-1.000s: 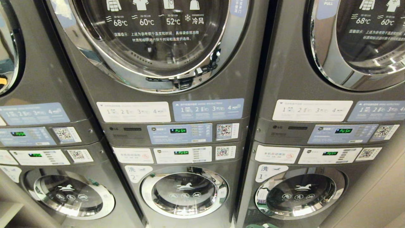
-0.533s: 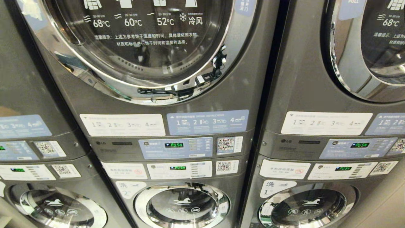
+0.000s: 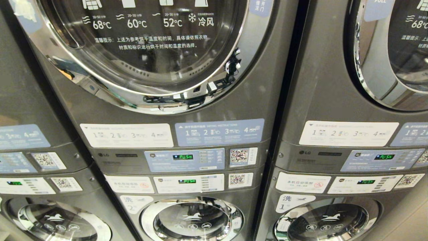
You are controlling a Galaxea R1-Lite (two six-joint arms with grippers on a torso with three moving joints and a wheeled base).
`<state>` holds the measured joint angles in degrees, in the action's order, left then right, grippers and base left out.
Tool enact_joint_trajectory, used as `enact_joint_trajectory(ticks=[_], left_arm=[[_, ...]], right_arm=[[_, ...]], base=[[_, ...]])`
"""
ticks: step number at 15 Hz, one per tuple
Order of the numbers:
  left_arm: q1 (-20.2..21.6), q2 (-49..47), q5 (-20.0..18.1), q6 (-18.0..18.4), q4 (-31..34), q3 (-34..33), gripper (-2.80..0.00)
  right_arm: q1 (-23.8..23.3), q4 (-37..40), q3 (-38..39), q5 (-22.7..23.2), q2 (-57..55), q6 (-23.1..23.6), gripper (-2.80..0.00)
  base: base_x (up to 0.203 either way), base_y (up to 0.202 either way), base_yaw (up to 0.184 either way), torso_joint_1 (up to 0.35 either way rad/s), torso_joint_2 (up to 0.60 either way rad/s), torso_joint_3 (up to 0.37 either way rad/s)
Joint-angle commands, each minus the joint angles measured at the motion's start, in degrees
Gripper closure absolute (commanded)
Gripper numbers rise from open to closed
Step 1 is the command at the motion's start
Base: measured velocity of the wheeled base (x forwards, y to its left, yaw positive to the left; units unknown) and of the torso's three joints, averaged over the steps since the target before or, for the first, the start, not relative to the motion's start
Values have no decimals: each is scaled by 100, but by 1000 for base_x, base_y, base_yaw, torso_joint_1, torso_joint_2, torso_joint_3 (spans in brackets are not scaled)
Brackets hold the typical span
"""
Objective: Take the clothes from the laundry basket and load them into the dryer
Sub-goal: Close the dryer
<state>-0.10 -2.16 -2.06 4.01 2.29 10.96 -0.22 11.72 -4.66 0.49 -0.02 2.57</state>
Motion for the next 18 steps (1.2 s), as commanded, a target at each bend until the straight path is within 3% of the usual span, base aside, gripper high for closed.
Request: enact_joint_trajectory(ticks=[1, 4, 8, 12, 15, 18], left_arm=[[-37, -645, -88, -8, 32, 867, 0], [-172, -2927, -269, -110, -60, 2767, 0], [-258, -5363, -406, -178, -1181, 4732, 0], [-172, -6732, -403, -27, -1959, 5953, 0], [666, -7564, -363, 224, -2263, 6615, 0], [889, -7817, -383, 241, -2321, 6911, 0]], right_arm=[[-4, 6, -9, 4, 2, 24, 0], [-4, -3, -9, 13, 2, -73, 0], [-4, -3, -9, 4, 2, -11, 0], [-4, -3, -9, -5, 2, -90, 0], [-3, -3, -8, -5, 2, -90, 0], [-4, -3, -9, -5, 2, -90, 0]], base=[[0, 0, 0, 0, 0, 0], [0, 0, 0, 0, 0, 0], [0, 0, 0, 0, 0, 0], [0, 0, 0, 0, 0, 0], [0, 0, 0, 0, 0, 0], [0, 0, 0, 0, 0, 0]])
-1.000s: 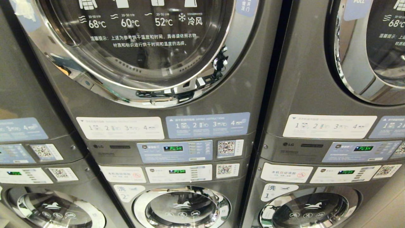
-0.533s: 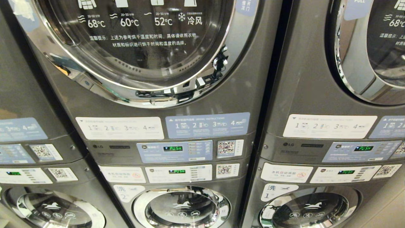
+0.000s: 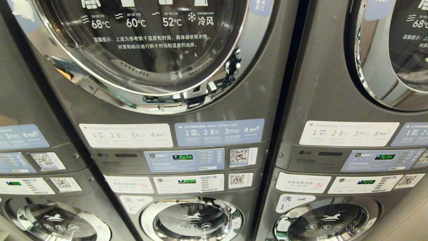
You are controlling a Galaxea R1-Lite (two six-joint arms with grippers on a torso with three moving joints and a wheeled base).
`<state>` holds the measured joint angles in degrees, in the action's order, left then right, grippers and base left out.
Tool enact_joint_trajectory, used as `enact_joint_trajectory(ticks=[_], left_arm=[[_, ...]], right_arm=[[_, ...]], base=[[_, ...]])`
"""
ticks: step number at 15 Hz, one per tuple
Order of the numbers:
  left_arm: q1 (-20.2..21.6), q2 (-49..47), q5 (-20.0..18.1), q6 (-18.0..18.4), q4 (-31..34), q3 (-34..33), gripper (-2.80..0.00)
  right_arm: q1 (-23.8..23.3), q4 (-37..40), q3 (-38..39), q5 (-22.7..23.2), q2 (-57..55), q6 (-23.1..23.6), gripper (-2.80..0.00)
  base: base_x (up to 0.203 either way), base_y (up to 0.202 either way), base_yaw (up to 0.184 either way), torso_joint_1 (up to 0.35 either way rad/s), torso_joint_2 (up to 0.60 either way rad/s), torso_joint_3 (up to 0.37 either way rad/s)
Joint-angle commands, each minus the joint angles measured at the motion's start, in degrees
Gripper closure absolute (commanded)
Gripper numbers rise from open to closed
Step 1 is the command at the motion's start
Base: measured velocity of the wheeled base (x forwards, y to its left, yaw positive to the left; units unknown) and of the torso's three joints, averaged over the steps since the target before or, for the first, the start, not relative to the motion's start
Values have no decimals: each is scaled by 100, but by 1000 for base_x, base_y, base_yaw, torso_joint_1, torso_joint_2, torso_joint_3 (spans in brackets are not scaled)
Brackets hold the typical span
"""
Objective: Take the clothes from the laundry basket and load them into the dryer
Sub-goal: Close the dryer
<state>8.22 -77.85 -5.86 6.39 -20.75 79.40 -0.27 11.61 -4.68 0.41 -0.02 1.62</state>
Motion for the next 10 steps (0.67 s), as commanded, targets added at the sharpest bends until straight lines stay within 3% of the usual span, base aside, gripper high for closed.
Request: enact_joint_trajectory(ticks=[1, 10], left_arm=[[57, -252, -20, 3, -17, 67, 0], [73, -922, -20, 2, -17, 753, 0]], right_arm=[[6, 8, -6, 2, 2, 5, 0], [8, 8, -6, 11, 2, -39, 0]], base=[[0, 0, 0, 0, 0, 0], [0, 0, 0, 0, 0, 0]])
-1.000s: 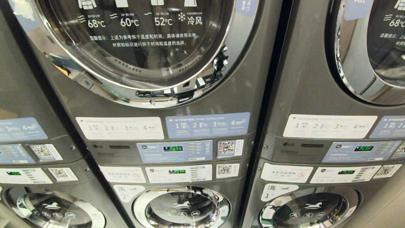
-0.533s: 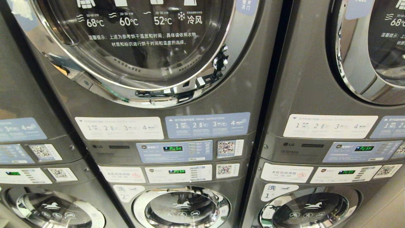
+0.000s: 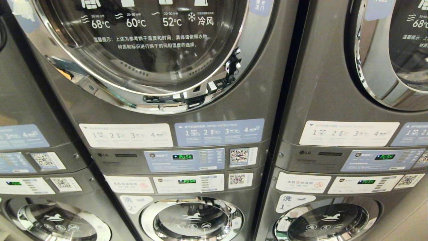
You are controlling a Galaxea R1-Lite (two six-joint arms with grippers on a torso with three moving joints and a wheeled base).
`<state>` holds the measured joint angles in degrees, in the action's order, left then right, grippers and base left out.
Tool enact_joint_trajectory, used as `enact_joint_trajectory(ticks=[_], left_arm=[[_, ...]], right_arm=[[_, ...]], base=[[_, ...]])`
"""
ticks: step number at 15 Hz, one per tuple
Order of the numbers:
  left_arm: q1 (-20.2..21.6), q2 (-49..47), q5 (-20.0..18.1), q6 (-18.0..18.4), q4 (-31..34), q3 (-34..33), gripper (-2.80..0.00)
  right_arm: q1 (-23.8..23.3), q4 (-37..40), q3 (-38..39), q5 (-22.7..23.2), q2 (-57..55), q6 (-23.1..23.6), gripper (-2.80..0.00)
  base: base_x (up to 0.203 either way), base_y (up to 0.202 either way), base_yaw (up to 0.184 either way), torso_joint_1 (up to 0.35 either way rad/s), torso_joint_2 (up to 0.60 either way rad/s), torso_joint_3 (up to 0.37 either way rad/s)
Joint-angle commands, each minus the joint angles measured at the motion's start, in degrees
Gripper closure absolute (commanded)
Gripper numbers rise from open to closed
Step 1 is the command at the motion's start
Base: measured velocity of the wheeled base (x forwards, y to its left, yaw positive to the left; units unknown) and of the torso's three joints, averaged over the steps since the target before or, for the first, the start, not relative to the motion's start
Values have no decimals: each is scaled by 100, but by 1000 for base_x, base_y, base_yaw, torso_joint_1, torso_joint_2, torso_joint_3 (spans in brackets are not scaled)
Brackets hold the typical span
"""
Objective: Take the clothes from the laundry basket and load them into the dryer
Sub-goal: Close the dryer
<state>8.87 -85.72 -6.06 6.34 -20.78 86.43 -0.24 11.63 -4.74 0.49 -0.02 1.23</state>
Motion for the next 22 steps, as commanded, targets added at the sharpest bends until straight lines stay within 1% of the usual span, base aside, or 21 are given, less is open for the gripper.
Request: enact_joint_trajectory(ticks=[1, 6, 13, 16, 18, 19, 22], left_arm=[[9, -235, -7, 8, -13, 125, 0], [9, -710, -9, 8, -13, 439, 0], [11, -1577, -35, 5, -14, 1442, 0], [9, -1763, -69, -1, -22, 1552, 0], [6, -1796, -220, 5, -22, 1577, 0], [0, -1781, -222, 8, -22, 1570, 0], [39, -1422, -167, 27, -16, 1539, 0]], right_arm=[[-2, 6, 0, 4, 2, 0, 0], [0, 6, 0, 4, 2, 0, 0], [-2, 6, 0, 4, 2, -18, 0], [-2, 6, 0, 4, 2, -18, 0], [-2, 6, 0, 4, 2, -18, 0], [-2, 6, 0, 4, 2, -18, 0], [-2, 6, 0, 4, 2, -18, 0]], base=[[0, 0, 0, 0, 0, 0], [0, 0, 0, 0, 0, 0], [0, 0, 0, 0, 0, 0], [0, 0, 0, 0, 0, 0], [0, 0, 0, 0, 0, 0], [0, 0, 0, 0, 0, 0], [0, 0, 0, 0, 0, 0]])
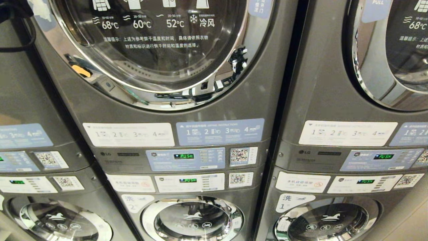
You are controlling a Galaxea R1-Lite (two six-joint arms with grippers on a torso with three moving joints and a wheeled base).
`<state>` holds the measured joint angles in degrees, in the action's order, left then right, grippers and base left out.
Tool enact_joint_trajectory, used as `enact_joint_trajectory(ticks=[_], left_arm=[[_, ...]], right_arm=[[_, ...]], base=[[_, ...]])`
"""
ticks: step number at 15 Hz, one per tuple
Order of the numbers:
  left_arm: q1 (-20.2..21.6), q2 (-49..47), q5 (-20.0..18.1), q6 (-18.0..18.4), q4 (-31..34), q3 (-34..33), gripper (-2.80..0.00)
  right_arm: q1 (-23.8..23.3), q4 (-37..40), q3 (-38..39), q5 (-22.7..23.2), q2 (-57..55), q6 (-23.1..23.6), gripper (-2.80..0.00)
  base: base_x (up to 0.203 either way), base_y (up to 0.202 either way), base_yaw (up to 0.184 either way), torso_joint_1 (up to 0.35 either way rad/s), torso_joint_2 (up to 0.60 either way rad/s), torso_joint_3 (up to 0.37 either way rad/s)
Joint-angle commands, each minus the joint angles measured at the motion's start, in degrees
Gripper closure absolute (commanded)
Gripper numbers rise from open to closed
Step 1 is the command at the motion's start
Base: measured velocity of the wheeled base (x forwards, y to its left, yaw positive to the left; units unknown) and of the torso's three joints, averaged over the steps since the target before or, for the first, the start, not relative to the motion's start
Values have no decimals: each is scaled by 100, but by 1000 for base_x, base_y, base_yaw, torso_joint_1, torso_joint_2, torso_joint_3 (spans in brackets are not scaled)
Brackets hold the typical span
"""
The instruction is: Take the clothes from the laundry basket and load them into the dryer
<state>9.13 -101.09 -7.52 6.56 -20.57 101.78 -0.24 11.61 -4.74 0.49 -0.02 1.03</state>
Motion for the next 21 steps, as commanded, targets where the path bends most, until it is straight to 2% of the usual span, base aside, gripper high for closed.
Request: enact_joint_trajectory(ticks=[1, 4, 7, 10, 12, 16, 18, 19, 21], left_arm=[[64, 410, 41, 8, -9, -64, 0], [427, 1657, 151, 3, 242, -560, 0], [810, 3074, 164, -122, 919, -1017, 0], [928, 4393, 200, -215, 1764, -1729, 0], [947, 5196, 219, -226, 2095, -3196, 0], [937, 6841, 240, -213, 2359, -6971, 0], [942, 7622, 377, -147, 2428, -8643, 0], [944, 8019, 479, -121, 2442, -9314, 0], [948, 8431, 644, -80, 2467, -10004, 0]], right_arm=[[-2, 8, 0, 4, 2, 3, 0], [-2, 8, 0, 4, 2, 11, 0], [-2, 8, 0, 5, 2, 82, 0], [-2, 17, 0, 13, 2, 82, 0], [6, 15, 0, 13, 2, 82, 0], [-2, 8, 0, 22, 2, 64, 0], [-2, 8, 0, 19, 2, 35, 0], [-2, 8, 0, 13, 2, 29, 0], [6, 13, 0, 13, 2, 22, 0]], base=[[0, 0, 0, 0, 0, 0], [0, 0, 0, 0, 0, 0], [0, 0, 0, -14, 17, 12], [0, 0, 0, 0, 0, 0], [0, 0, 0, 0, 0, 0], [0, 0, 0, 0, 0, 0], [0, 0, 0, 0, 0, 0], [0, 0, 0, 0, 0, 0], [0, 0, 0, 0, 0, 0]])
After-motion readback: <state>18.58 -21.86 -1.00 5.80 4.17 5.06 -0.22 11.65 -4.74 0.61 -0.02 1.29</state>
